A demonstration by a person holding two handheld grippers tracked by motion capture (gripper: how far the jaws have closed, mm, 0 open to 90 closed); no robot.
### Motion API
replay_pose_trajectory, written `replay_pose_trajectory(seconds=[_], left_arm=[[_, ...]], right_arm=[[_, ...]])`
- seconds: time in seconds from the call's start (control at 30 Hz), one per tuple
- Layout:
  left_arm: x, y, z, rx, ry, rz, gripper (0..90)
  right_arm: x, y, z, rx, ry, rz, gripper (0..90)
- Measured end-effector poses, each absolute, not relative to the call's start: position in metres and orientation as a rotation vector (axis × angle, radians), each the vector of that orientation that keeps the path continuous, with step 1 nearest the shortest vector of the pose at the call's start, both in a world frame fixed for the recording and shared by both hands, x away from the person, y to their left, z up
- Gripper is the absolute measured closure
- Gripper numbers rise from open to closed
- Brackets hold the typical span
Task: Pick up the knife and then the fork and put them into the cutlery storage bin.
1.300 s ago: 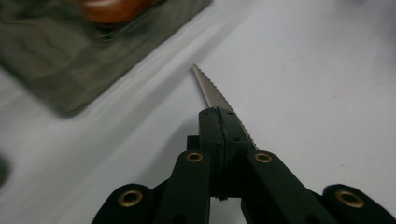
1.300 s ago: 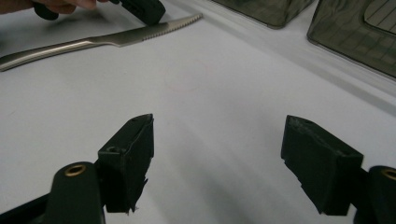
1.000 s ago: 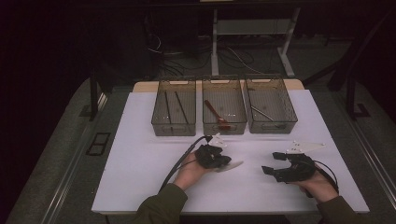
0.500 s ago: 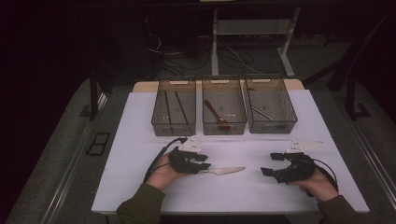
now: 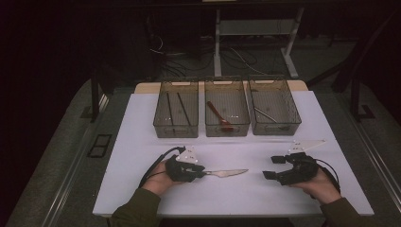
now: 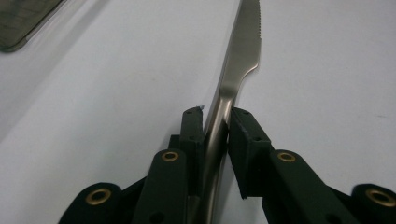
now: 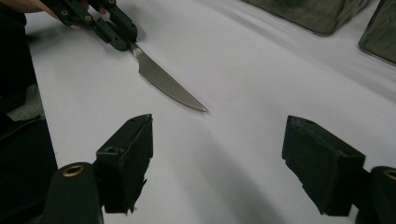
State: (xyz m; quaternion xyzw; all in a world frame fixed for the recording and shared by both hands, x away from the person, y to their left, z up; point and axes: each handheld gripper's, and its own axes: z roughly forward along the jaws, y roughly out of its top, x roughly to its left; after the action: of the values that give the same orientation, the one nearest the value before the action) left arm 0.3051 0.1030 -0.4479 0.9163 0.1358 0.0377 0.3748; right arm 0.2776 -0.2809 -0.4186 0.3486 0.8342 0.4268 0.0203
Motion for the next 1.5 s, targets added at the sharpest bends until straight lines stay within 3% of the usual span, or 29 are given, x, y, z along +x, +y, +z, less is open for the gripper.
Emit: replay_pose_trajectory(seconds=[0.13,0.63,0.97,1.3,1.5], left_arm=[[0.304,0.102,-0.447,2.357,0.331,0.098,79.1],[0.302,0.100,-0.444,2.347,0.340,0.106,79.4],[0.300,0.099,-0.427,2.214,0.404,0.143,79.4],[0.297,0.080,-0.419,2.153,0.394,0.177,79.3],[0.296,0.075,-0.414,2.114,0.406,0.219,79.3]], right_arm=[[0.278,-0.281,-0.418,1.073,2.593,1.336,26.1],[0.280,-0.259,-0.418,0.984,2.634,1.325,27.6],[0.280,-0.235,-0.421,0.984,2.640,1.369,28.0],[0.298,-0.191,-0.425,1.094,2.571,1.558,39.1],[0.308,-0.184,-0.423,1.192,2.467,1.750,58.9]])
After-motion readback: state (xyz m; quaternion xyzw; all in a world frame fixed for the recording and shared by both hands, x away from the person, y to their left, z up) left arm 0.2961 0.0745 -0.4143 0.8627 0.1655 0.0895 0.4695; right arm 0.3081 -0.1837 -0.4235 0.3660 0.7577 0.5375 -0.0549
